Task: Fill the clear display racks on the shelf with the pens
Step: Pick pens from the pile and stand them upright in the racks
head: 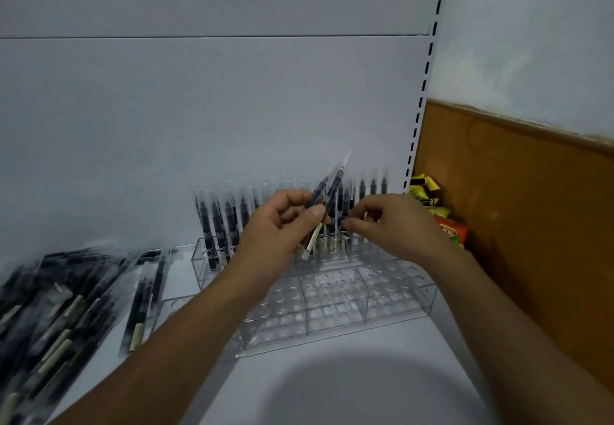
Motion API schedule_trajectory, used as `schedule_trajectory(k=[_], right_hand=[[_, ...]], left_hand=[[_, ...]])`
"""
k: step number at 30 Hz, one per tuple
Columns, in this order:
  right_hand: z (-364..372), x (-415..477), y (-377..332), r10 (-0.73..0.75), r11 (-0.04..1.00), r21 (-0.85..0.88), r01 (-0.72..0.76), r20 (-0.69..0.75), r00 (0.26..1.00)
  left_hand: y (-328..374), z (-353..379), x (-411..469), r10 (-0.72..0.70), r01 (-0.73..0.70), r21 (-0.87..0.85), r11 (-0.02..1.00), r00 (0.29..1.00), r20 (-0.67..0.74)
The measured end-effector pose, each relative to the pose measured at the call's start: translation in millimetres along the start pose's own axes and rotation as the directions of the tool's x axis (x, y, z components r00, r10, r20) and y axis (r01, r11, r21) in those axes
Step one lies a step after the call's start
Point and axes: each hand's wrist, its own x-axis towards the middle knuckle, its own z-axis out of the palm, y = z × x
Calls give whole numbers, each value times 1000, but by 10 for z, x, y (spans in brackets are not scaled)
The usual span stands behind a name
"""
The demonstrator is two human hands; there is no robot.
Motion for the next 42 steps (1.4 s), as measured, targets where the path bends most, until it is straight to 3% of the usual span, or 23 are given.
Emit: schedule_trajectory(k=[3, 7, 12, 17, 20, 23, 28, 34, 37, 42], right_hand=[[-71, -64, -2, -14, 980, 195, 29, -77, 997], [-132, -141, -143, -18, 796, 604, 35, -33, 999], [-123, -161, -267, -29, 657, 754, -3, 30, 999], [-235, -134, -201, 155, 515, 857, 27, -124, 980], [-276, -101, -93, 249, 570, 818, 73, -257, 934], [-226, -77, -21, 216, 708, 700, 91, -337, 916], [-89, 1, 21, 95, 861, 502, 87, -327, 940], [-86, 38, 86, 44, 920, 377, 105, -367, 929], [-56, 39, 85, 17, 954, 287, 81, -322, 947], [-8, 12, 71, -6, 996, 88, 16, -114, 994]], left_hand=[[2, -7, -1, -3, 3, 5, 1000, 1000, 9], [-3, -3, -3, -7, 6, 27, 1000, 999, 31], [-11, 16, -19, -14, 4, 85, 996, 994, 108], [-1, 13, -18, -13, 9, 91, 996, 999, 40], [1, 18, -18, -14, 12, 101, 995, 1000, 25], [8, 29, -18, -18, 16, 105, 994, 1000, 24], [14, 24, -23, -31, 26, 128, 991, 999, 39], [24, 33, -30, -30, 25, 129, 991, 999, 39], [27, 31, -33, -33, 27, 131, 991, 999, 40], [27, 45, -27, -30, 24, 132, 991, 999, 41]])
